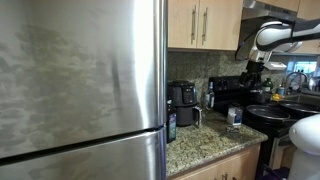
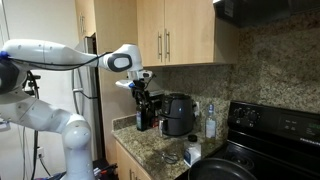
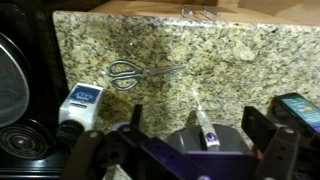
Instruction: Move the pan backwards
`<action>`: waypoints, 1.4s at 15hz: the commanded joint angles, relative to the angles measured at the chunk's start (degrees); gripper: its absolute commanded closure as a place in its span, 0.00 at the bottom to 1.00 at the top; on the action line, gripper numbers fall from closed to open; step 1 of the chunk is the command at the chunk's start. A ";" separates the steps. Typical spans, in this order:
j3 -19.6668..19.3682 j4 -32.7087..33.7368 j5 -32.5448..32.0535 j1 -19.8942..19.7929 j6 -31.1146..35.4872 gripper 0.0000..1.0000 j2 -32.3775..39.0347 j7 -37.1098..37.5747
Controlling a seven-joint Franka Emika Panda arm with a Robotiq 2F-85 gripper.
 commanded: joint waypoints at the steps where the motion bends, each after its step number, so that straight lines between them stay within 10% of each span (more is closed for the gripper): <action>1: -1.35 -0.97 -8.52 -7.79 2.91 0.00 2.31 1.24; 6: -6.01 0.95 -19.08 -17.02 6.12 0.00 6.43 5.99; 13: -6.26 -0.17 -18.49 -16.74 5.61 0.00 4.93 3.76; 21: -15.83 7.97 -28.68 -17.53 9.45 0.00 16.95 -10.12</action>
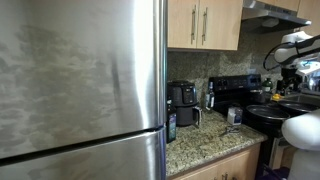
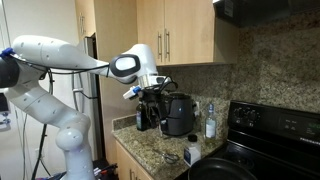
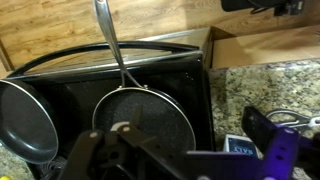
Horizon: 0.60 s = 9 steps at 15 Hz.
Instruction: Move the pan backwards
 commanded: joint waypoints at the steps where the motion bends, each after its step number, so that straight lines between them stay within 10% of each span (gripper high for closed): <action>1: -1.96 4.07 -0.95 -1.26 3.32 0.00 7.77 -0.01; 9: -3.58 5.48 -2.37 -0.93 2.36 0.00 11.43 -8.57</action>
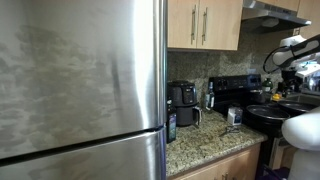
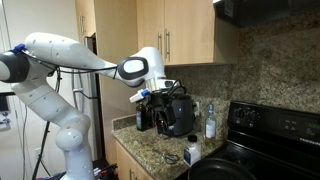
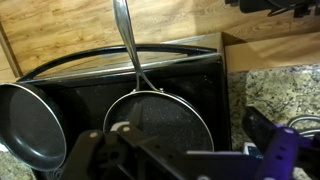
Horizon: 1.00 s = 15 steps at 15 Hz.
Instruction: Move the pan backwards
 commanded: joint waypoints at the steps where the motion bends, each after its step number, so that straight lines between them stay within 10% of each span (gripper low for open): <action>1: -2.42 3.35 -2.15 -1.07 0.94 0.00 7.44 -8.77; 7: -11.94 9.76 -6.27 -1.17 6.46 0.00 26.39 -8.42; 8: -9.14 6.39 -4.66 -2.33 4.72 0.00 18.75 -11.13; 15: -10.12 9.21 -4.72 -2.68 9.80 0.00 32.26 -8.52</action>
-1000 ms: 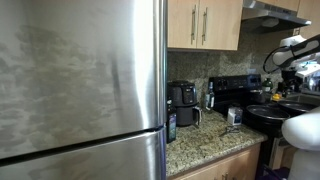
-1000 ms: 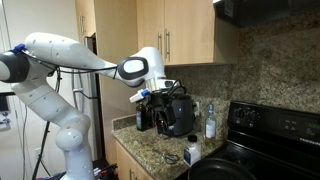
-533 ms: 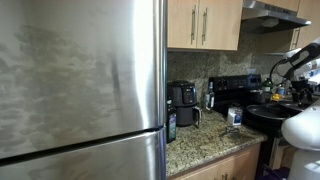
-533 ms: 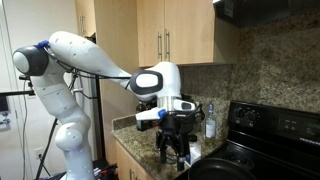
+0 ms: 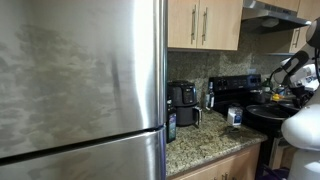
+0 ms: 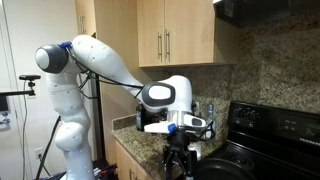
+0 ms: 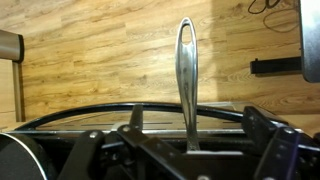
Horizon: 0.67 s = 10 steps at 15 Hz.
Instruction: Move the pan backwards
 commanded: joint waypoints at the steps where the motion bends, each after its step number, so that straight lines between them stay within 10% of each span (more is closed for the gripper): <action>1: 1.29 0.74 2.27 -1.78 3.54 0.00 7.17 -1.56; 10: 4.95 0.60 5.51 -5.16 7.97 0.00 16.55 -0.02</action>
